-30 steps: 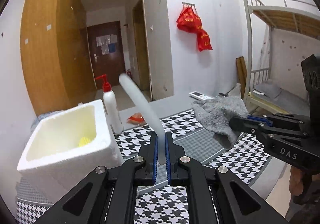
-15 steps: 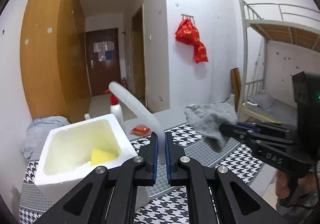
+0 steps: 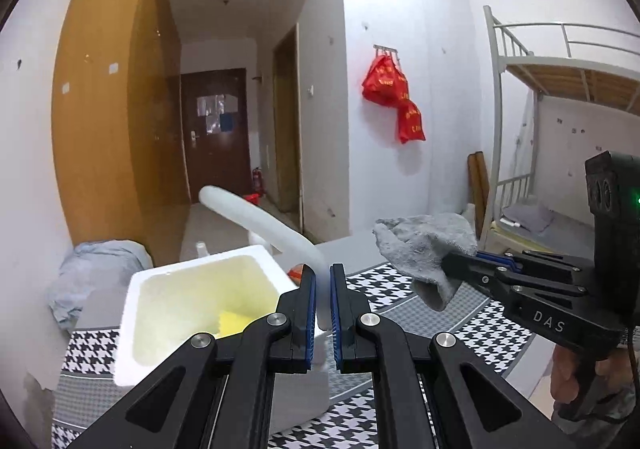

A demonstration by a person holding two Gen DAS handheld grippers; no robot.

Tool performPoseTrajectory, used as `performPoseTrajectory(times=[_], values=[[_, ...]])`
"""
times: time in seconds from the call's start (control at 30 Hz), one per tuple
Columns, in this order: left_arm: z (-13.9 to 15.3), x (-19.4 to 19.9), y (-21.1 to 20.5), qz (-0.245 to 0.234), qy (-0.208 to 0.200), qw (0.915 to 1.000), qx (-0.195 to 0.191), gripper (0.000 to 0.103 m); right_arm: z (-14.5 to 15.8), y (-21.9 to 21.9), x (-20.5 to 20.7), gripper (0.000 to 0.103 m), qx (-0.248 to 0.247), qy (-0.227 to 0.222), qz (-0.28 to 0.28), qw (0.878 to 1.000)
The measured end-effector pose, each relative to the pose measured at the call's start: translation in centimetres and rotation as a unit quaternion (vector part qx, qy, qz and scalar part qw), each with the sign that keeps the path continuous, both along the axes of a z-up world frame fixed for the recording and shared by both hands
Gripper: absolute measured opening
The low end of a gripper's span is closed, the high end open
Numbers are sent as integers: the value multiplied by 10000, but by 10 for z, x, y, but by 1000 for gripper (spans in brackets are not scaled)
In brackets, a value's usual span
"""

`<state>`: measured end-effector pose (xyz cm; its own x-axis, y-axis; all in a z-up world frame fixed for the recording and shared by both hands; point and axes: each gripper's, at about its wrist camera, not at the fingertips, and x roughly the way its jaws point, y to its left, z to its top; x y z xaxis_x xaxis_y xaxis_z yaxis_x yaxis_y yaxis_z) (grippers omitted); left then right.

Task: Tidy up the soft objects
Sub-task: 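Lift the foam tube with left tool while right tool carries the sock, both toward the foam box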

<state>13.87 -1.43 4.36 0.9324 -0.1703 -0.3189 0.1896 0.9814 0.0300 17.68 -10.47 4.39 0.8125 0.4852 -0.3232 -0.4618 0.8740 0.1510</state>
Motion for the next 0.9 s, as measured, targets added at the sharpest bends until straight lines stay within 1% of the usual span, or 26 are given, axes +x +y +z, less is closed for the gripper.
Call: performPoseTrajectory(times=[0.3,0.6,0.9], values=[[4,-2,19,302,-130,9995,-22,7,9,19,4,14,-85,-106,231,9996],[5,2,32,501,-113,9987,2,7,11,35,10,14,-155,-122,468,9987],[4,3,46,841,-86,9964,-54,7,14,50,14,14,-170,-143,762,9968]])
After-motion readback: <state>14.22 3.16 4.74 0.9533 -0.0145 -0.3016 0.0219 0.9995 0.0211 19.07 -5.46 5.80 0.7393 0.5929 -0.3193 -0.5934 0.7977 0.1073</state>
